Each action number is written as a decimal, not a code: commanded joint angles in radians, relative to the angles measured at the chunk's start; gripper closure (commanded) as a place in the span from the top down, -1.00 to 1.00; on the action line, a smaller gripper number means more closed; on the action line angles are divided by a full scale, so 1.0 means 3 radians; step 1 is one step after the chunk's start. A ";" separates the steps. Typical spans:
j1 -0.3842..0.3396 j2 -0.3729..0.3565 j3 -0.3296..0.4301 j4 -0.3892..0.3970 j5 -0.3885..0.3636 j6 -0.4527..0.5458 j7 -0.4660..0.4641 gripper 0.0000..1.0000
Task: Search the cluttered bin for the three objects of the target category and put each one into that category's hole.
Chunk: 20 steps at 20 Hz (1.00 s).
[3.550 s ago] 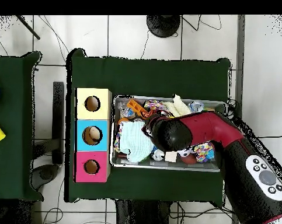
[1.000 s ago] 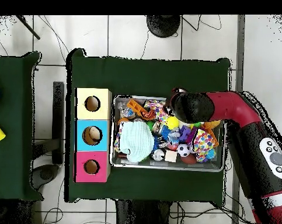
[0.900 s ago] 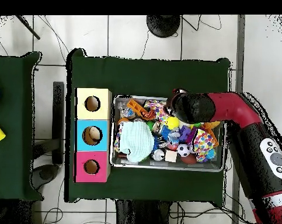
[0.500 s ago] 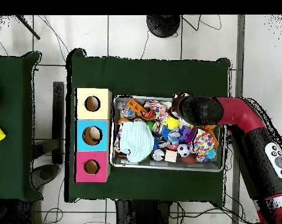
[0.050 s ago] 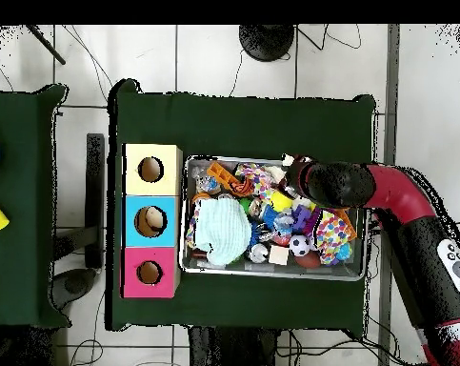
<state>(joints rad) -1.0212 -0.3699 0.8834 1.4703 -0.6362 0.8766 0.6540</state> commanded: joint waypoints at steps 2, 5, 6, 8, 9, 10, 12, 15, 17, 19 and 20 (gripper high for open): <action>-0.0063 0.0238 0.0202 0.0268 0.0059 0.0353 -0.1032 1.00; -0.0098 0.0264 0.0239 0.0300 0.0043 0.0301 -0.1055 1.00; -0.0113 0.0277 0.0255 0.0317 0.0047 0.0283 -0.1039 1.00; -0.0143 0.0311 0.0291 0.0353 0.0049 0.0210 -0.1004 1.00; -0.0152 0.0321 0.0303 0.0366 0.0028 0.0168 -0.1005 1.00; -0.0172 0.0336 0.0317 0.0391 0.0009 0.0133 -0.1013 1.00; -0.0191 0.0354 0.0329 0.0406 -0.0018 0.0103 -0.1015 1.00; -0.0172 0.0332 0.0282 0.0368 -0.0112 0.0034 -0.0940 1.00; -0.0158 0.0321 0.0254 0.0322 -0.0160 0.0014 -0.0904 1.00; -0.0147 0.0326 0.0230 0.0285 -0.0211 -0.0011 -0.0912 1.00; -0.0143 0.0331 0.0219 0.0268 -0.0235 -0.0021 -0.0925 1.00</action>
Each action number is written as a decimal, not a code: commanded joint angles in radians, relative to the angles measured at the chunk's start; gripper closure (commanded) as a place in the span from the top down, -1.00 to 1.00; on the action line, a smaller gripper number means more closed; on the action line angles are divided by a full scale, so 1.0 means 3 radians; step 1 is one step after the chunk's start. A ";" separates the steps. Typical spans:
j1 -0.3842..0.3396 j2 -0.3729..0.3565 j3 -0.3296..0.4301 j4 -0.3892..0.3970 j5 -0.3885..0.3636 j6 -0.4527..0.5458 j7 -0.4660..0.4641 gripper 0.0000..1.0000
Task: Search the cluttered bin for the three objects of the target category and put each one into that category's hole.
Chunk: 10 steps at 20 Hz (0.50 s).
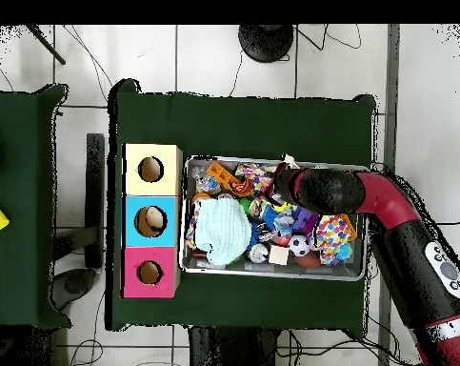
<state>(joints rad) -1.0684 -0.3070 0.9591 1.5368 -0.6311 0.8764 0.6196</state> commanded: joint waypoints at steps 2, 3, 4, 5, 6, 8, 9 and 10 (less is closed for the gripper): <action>0.0018 0.0127 -0.0059 0.0033 -0.0288 -0.0077 -0.0765 1.00; 0.0017 0.0129 -0.0065 0.0024 -0.0300 -0.0085 -0.0759 1.00; 0.0016 0.0132 -0.0071 0.0016 -0.0313 -0.0093 -0.0753 1.00; 0.0013 0.0125 -0.0076 0.0013 -0.0339 -0.0100 -0.0759 1.00; 0.0010 0.0118 -0.0080 0.0009 -0.0365 -0.0106 -0.0765 1.00; 0.0001 0.0130 -0.0090 -0.0003 -0.0352 -0.0116 -0.0676 1.00; -0.0001 0.0128 -0.0086 -0.0003 -0.0364 -0.0135 -0.0656 1.00; -0.0003 0.0126 -0.0082 -0.0003 -0.0376 -0.0155 -0.0636 1.00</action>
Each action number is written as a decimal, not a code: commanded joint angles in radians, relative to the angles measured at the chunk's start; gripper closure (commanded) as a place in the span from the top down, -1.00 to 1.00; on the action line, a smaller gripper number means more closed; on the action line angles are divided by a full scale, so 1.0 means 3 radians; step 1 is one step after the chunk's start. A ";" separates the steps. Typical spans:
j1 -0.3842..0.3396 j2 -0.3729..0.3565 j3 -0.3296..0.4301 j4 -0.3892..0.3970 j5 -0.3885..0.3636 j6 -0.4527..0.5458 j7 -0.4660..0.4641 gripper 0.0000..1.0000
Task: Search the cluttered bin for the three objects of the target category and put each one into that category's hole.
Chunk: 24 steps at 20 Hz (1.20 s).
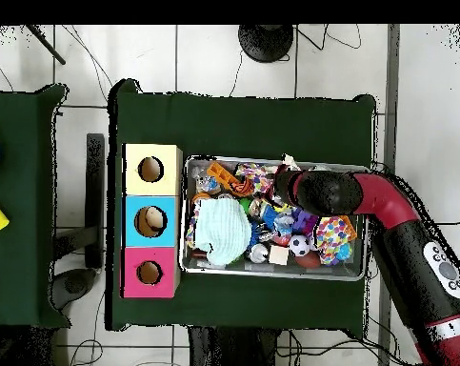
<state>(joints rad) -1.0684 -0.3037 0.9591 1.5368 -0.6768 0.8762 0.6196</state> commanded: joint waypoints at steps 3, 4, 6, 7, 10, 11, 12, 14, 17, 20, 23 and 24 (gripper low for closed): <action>-0.0011 0.0107 -0.0058 -0.0017 -0.0260 -0.0123 -0.0725 1.00; -0.0018 0.0120 -0.0051 -0.0027 -0.0246 -0.0102 -0.0733 1.00; -0.0027 0.0138 -0.0034 -0.0037 -0.0251 -0.0143 -0.0717 1.00; -0.0026 0.0136 -0.0028 -0.0044 -0.0271 -0.0169 -0.0721 1.00; -0.0049 0.0182 0.0026 -0.0082 -0.0257 -0.0210 -0.0777 1.00; -0.0064 0.0194 0.0056 -0.0080 -0.0274 -0.0248 -0.0825 1.00; -0.0077 0.0199 0.0081 -0.0080 -0.0290 -0.0277 -0.0862 1.00; -0.0117 0.0223 0.0134 -0.0096 -0.0280 -0.0292 -0.0939 1.00; -0.0146 0.0223 0.0191 -0.0108 -0.0294 -0.0338 -0.1001 1.00; -0.0175 0.0265 0.0245 -0.0117 -0.0298 -0.0455 -0.0962 1.00; -0.0179 0.0266 0.0253 -0.0138 -0.0299 -0.0408 -0.1003 1.00; -0.0183 0.0271 0.0256 -0.0144 -0.0303 -0.0401 -0.1021 1.00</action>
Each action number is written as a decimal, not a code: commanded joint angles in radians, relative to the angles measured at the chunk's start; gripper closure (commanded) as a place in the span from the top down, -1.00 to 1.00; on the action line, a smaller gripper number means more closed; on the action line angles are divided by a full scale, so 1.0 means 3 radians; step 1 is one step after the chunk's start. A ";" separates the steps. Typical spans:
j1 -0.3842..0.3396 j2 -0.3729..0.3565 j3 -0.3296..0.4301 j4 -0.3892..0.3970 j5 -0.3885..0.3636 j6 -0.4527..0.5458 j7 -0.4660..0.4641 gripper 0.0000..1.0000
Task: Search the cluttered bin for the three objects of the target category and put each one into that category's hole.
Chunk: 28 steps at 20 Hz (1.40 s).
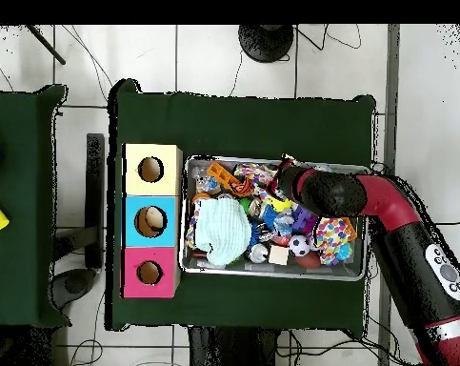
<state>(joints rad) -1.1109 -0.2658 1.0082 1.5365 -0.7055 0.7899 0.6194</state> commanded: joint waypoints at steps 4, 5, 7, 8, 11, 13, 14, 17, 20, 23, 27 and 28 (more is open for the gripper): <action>-0.0046 0.0153 0.0087 -0.0171 -0.0213 -0.0096 -0.1008 1.00; -0.0048 0.0153 0.0085 -0.0170 -0.0219 -0.0086 -0.1013 1.00; -0.0049 0.0151 0.0078 -0.0164 -0.0223 -0.0067 -0.0995 1.00; -0.0048 0.0149 0.0070 -0.0162 -0.0223 -0.0054 -0.0983 1.00; -0.0015 0.0125 0.0002 -0.0180 -0.0195 0.0065 -0.0910 1.00; 0.0002 0.0144 -0.0033 -0.0218 -0.0137 0.0176 -0.0881 1.00; 0.0015 0.0149 -0.0039 -0.0246 -0.0134 0.0211 -0.0909 1.00; 0.0044 0.0136 -0.0091 -0.0289 -0.0157 0.0318 -0.0974 1.00; 0.0061 0.0146 -0.0134 -0.0327 -0.0144 0.0430 -0.1011 1.00; 0.0044 0.0199 -0.0128 -0.0327 -0.0094 0.0484 -0.1026 1.00; 0.0029 0.0256 -0.0114 -0.0306 -0.0083 0.0508 -0.1072 1.00; 0.0018 0.0276 -0.0109 -0.0301 -0.0074 0.0527 -0.1099 1.00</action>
<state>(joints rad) -1.1213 -0.2346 1.0293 1.5224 -0.7119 0.8179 0.6034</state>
